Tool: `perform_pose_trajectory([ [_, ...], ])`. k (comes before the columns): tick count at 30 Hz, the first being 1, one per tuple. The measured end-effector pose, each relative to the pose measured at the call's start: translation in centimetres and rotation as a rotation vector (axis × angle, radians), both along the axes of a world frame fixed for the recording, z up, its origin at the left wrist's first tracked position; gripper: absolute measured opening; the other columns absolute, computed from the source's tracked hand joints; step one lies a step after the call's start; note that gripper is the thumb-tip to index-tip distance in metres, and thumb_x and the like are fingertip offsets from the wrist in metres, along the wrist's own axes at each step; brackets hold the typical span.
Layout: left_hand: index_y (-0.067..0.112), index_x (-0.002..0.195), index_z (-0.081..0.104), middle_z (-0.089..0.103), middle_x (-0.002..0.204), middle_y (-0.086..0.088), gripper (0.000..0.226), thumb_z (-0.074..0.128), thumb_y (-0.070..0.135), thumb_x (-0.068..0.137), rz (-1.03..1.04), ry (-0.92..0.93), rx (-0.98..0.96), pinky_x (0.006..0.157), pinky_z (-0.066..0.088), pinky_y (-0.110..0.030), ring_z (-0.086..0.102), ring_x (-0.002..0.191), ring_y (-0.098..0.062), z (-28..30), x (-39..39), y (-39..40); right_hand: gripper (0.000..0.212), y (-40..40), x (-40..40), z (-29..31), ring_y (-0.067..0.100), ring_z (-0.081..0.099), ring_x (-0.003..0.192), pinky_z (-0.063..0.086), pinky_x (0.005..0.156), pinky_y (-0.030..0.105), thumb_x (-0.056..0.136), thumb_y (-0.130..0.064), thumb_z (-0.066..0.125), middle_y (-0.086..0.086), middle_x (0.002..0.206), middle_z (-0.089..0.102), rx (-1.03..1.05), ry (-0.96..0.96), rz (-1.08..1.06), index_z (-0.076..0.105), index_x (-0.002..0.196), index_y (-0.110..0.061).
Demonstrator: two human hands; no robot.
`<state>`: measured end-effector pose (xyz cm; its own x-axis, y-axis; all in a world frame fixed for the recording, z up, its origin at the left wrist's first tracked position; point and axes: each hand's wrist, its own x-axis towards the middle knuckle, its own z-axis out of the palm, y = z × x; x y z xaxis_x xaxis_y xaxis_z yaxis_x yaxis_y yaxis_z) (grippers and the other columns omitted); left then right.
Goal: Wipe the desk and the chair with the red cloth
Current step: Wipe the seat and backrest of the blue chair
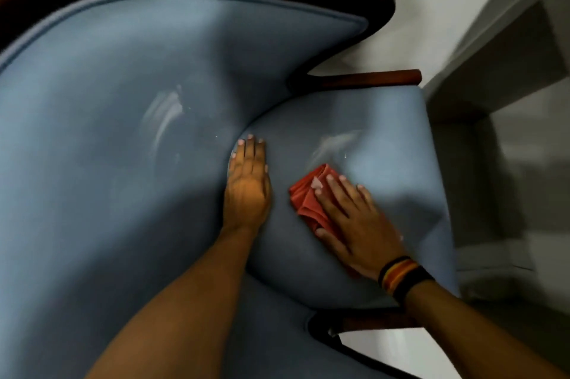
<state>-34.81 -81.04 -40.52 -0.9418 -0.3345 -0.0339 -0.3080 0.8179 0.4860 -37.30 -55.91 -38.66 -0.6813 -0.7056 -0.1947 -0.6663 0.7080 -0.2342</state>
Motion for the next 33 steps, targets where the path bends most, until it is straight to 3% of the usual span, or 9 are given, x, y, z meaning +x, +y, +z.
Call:
perform_pose_trajectory([
  [3, 0.003, 0.162, 0.039, 0.032, 0.172, -0.017, 0.055, 0.049, 0.005, 0.108, 0.021, 0.093, 0.03, 0.135, 0.021, -0.049, 0.026, 0.164, -0.033, -1.4, 0.0, -0.3, 0.071, -0.8, -0.7, -2.1, 0.026, 0.009, 0.161, 0.013, 0.128, 0.056, 0.103, -0.055, 0.03, 0.001, 0.174, 0.009, 0.064, 0.081, -0.022, 0.009, 0.165, -0.028],
  [7, 0.009, 0.166, 0.032, 0.026, 0.176, -0.009, 0.057, 0.04, 0.014, 0.11, 0.02, 0.087, 0.043, 0.136, 0.019, -0.047, 0.019, 0.166, -0.025, -1.9, 0.2, -0.6, 0.069, -0.5, -4.7, -2.1, 0.036, 0.017, 0.159, 0.013, 0.126, 0.062, 0.102, -0.043, 0.028, 0.014, 0.172, 0.017, 0.133, 0.136, -0.551, 0.011, 0.165, -0.021],
  [10, 0.011, 0.167, 0.031, 0.026, 0.176, -0.006, 0.058, 0.037, 0.018, 0.11, 0.032, 0.094, 0.005, 0.135, 0.021, -0.048, 0.019, 0.166, -0.023, -2.6, 0.2, -0.4, 0.07, -3.4, -10.5, -1.8, 0.037, 0.014, 0.159, 0.014, 0.127, 0.061, 0.102, -0.042, 0.027, 0.015, 0.172, 0.015, 0.046, 0.129, -0.743, 0.008, 0.165, -0.016],
  [14, 0.009, 0.165, 0.035, 0.03, 0.175, -0.008, 0.057, 0.035, 0.019, 0.109, 0.042, 0.092, -0.043, 0.135, 0.021, -0.046, 0.023, 0.165, -0.025, -3.3, 0.1, -0.5, 0.077, -10.4, -12.7, -1.9, 0.03, 0.014, 0.16, 0.012, 0.13, 0.05, 0.102, -0.061, 0.028, 0.008, 0.174, 0.011, -0.033, 0.125, -0.475, 0.007, 0.165, -0.022],
  [19, 0.009, 0.164, 0.038, 0.032, 0.174, -0.008, 0.057, 0.032, 0.022, 0.109, 0.053, 0.068, -0.031, 0.134, 0.025, -0.048, 0.025, 0.165, -0.026, -2.6, 0.1, -0.5, 0.073, -4.0, -0.4, -2.3, 0.024, 0.011, 0.161, 0.018, 0.127, 0.053, 0.101, -0.042, 0.042, 0.001, 0.175, 0.006, -0.021, 0.043, -0.079, 0.01, 0.165, -0.028],
  [23, 0.009, 0.164, 0.037, 0.031, 0.175, -0.007, 0.057, 0.032, 0.023, 0.109, 0.064, 0.05, -0.059, 0.133, 0.026, -0.049, 0.025, 0.165, -0.026, -2.7, -0.1, -0.4, 0.069, 4.4, -0.6, -1.9, 0.03, 0.016, 0.16, 0.007, 0.129, 0.057, 0.099, -0.042, 0.033, 0.002, 0.174, 0.009, 0.087, 0.036, -0.353, 0.014, 0.164, -0.029],
  [28, 0.009, 0.165, 0.036, 0.031, 0.175, -0.008, 0.057, 0.034, 0.022, 0.109, 0.067, 0.068, -0.083, 0.134, 0.023, -0.046, 0.025, 0.165, -0.026, -3.5, 0.1, -0.4, 0.072, -4.5, -11.7, -2.3, 0.035, 0.019, 0.158, 0.016, 0.127, 0.059, 0.098, -0.039, 0.033, 0.013, 0.172, 0.018, 0.014, 0.105, -0.729, 0.012, 0.165, -0.02],
  [30, 0.008, 0.165, 0.036, 0.031, 0.174, -0.008, 0.057, 0.036, 0.02, 0.109, 0.059, 0.075, -0.082, 0.134, 0.023, -0.047, 0.025, 0.165, -0.027, -3.4, 0.0, -0.4, 0.075, -9.7, -13.0, -2.4, 0.034, 0.022, 0.157, 0.017, 0.127, 0.055, 0.095, -0.036, 0.039, 0.013, 0.171, 0.021, -0.029, 0.111, -0.718, 0.015, 0.164, -0.019],
  [33, 0.007, 0.165, 0.033, 0.028, 0.175, -0.008, 0.058, 0.036, 0.018, 0.109, 0.026, 0.043, -0.049, 0.135, 0.022, -0.049, 0.022, 0.166, -0.026, -2.6, 0.0, -0.4, 0.077, -14.0, -9.2, -2.2, 0.03, 0.017, 0.159, 0.015, 0.129, 0.053, 0.097, -0.037, 0.042, 0.01, 0.173, 0.017, -0.06, 0.088, -0.474, 0.011, 0.165, -0.02],
])
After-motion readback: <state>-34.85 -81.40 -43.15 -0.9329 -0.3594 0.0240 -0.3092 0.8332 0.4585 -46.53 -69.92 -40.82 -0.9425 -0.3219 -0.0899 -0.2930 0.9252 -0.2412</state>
